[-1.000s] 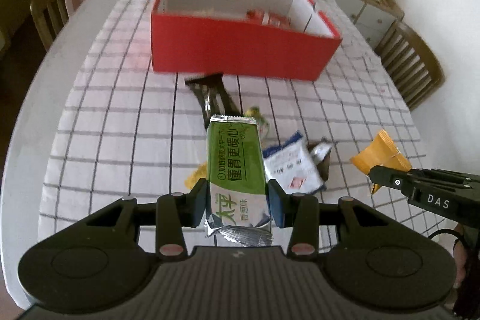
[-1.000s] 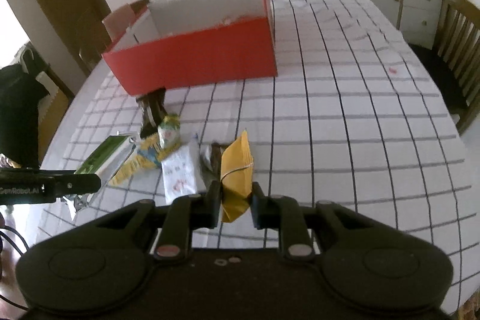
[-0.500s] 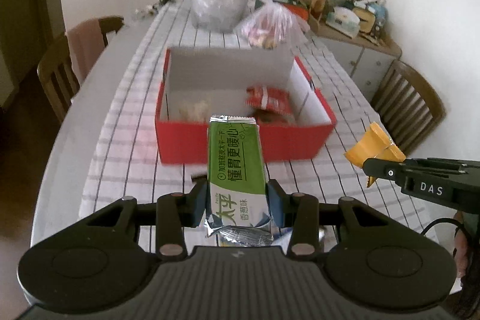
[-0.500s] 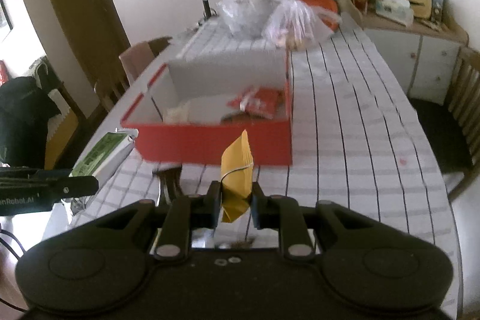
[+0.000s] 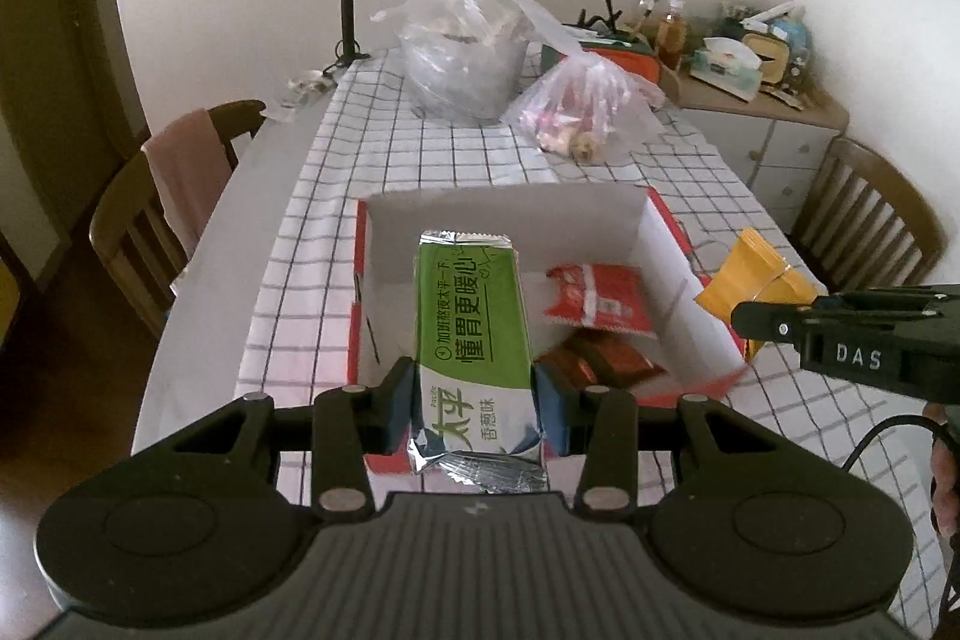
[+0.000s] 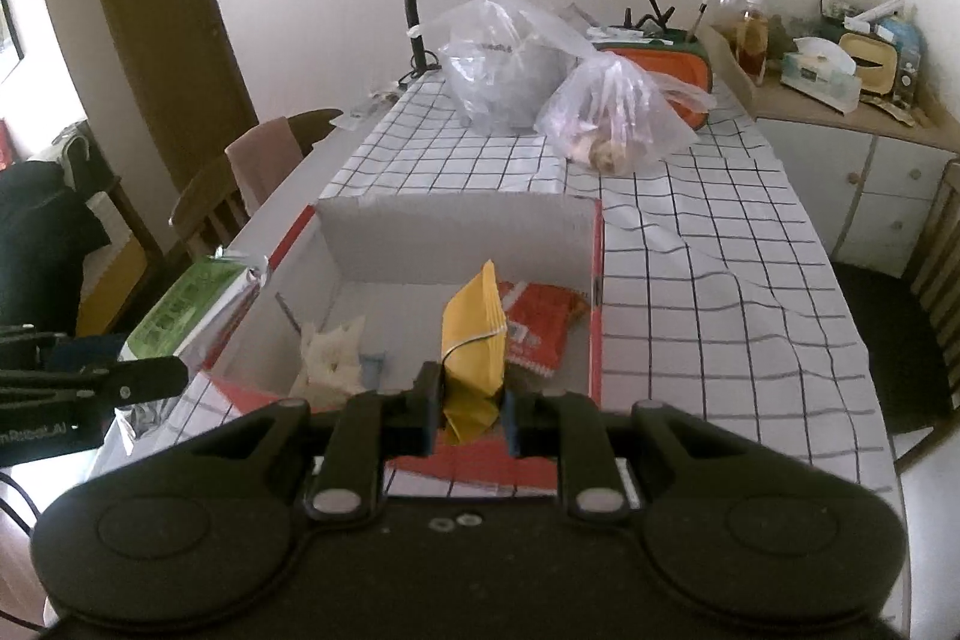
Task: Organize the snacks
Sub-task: 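Carry both packets into the red box and open both tools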
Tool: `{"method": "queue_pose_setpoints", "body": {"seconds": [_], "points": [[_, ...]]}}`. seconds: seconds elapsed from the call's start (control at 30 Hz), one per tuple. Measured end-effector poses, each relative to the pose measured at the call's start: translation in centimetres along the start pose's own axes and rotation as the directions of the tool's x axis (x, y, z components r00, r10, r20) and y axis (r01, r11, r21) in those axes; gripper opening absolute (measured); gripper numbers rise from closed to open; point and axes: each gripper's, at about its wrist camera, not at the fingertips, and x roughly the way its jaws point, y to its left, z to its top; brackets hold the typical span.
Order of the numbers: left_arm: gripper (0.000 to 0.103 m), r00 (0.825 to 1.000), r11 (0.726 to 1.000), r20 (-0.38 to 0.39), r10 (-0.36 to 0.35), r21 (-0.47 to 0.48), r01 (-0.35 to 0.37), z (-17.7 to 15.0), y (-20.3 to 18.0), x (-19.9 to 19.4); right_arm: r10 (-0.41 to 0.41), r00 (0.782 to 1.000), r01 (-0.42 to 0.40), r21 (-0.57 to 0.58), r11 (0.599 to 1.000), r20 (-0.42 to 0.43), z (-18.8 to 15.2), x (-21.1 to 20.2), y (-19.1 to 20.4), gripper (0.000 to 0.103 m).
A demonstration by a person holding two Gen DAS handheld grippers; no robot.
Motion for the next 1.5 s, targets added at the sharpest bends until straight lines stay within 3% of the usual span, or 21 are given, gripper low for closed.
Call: {"method": "queue_pose_setpoints", "body": {"seconds": [0.37, 0.8, 1.17, 1.5], "points": [[0.042, 0.998, 1.000, -0.061, 0.026, -0.003, -0.026, 2.4, 1.0, 5.7, 0.008, 0.998, -0.009, -0.014, 1.000, -0.066, 2.4, 6.0, -0.3, 0.019], [0.042, 0.987, 0.999, -0.158, 0.038, -0.015, -0.041, 2.7, 2.1, 11.6, 0.009, 0.984, -0.014, -0.022, 1.000, -0.177, 2.3, 12.1, -0.2, 0.019], [0.042, 0.979, 0.999, -0.202, 0.038, 0.002, -0.038, 2.0, 2.1, 13.5, 0.025, 0.975, -0.029, -0.016, 0.999, -0.222, 1.6, 14.1, -0.3, 0.020], [0.043, 0.972, 0.999, -0.229, 0.047, 0.005, -0.047, 1.6, 2.3, 14.1, 0.017, 0.974, -0.022, -0.018, 1.000, -0.225, 1.5, 14.3, 0.1, 0.028]]}}
